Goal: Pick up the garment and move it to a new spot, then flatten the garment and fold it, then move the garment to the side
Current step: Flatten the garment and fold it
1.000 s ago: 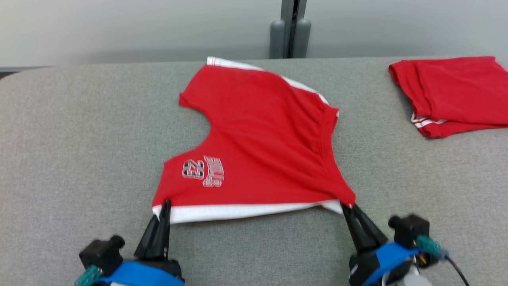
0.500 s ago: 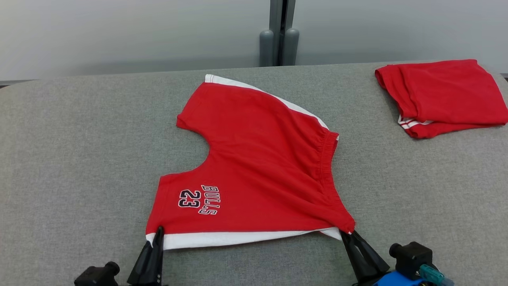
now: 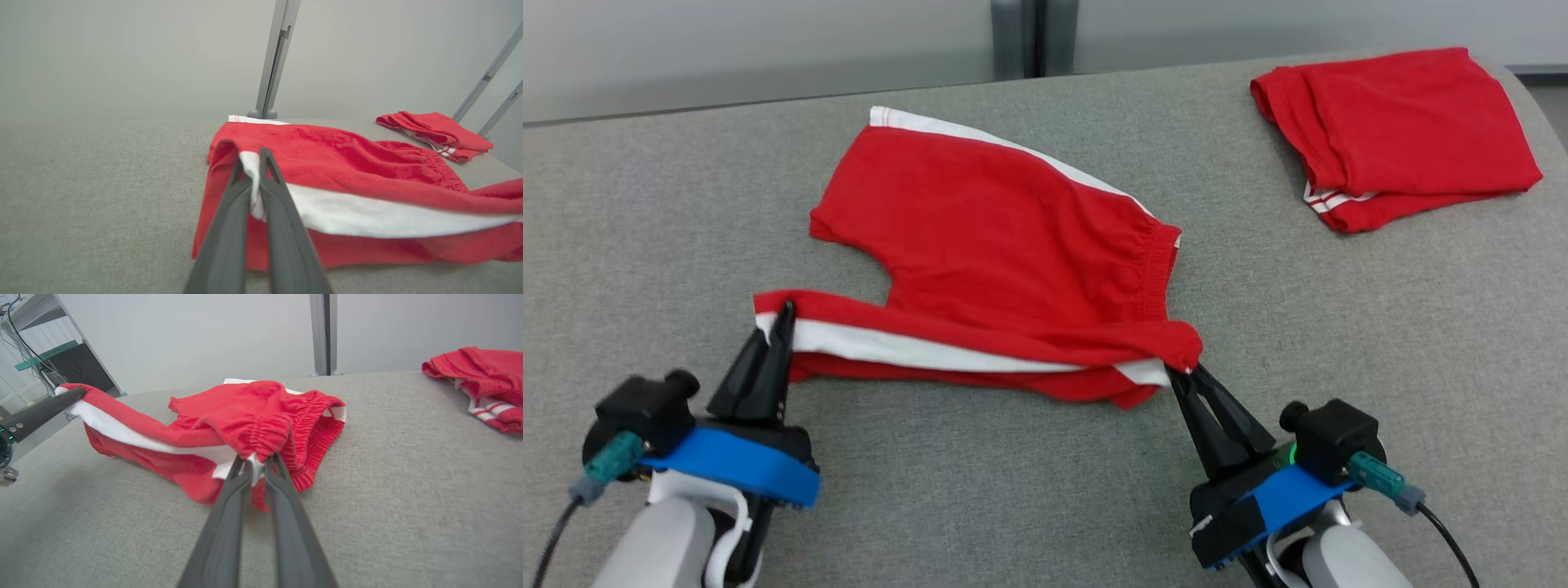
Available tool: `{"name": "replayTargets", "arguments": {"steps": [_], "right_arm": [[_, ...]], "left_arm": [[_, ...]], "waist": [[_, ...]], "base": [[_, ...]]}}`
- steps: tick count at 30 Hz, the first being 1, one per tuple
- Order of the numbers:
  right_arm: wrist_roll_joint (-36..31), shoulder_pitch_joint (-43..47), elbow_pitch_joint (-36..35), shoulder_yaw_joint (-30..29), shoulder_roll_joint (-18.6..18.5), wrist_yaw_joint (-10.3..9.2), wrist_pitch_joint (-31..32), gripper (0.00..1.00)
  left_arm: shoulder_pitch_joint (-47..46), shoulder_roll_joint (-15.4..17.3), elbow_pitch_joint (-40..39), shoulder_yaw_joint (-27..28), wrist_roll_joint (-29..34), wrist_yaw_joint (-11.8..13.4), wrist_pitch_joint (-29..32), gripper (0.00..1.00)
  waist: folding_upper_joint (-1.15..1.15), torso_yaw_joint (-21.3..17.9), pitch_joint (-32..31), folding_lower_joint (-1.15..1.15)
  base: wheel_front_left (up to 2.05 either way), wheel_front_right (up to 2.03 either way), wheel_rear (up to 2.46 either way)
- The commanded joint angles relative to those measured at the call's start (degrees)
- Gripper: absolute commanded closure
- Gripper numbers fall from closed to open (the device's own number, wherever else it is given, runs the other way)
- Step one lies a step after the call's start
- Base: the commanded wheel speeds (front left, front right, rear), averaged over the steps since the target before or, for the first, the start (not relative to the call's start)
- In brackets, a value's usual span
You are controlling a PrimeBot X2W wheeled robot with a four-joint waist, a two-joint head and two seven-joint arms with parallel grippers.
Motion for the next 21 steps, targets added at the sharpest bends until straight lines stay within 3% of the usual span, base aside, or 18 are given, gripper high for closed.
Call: {"name": "replayTargets", "arguments": {"steps": [1, 7, 21], "right_arm": [[-0.1, -2.1, 0.6, 0.4, 0.4, 0.01, -0.4, 1.00], [-0.3, -8.8, 3.8, 1.4, 0.9, 0.01, -1.2, 1.00], [7.3, -24.2, 10.5, 5.0, 0.9, 0.01, -3.7, 1.00]], "left_arm": [[-2.9, 1.4, 0.6, -0.2, -0.4, -0.1, 0.5, 1.00], [-12.6, 5.8, 3.4, -2.9, -1.9, -0.1, 2.7, 1.00], [-34.6, 12.3, 12.5, -13.9, -7.0, -0.1, 6.4, 1.00]], "waist": [[-0.01, -0.4, 0.8, -0.01], [-0.01, -2.1, 4.1, -0.01], [-0.01, -6.3, 12.3, -0.01]], "base": [[0.00, 0.00, 0.00], [0.00, 0.00, 0.00], [0.00, 0.00, 0.00]]}}
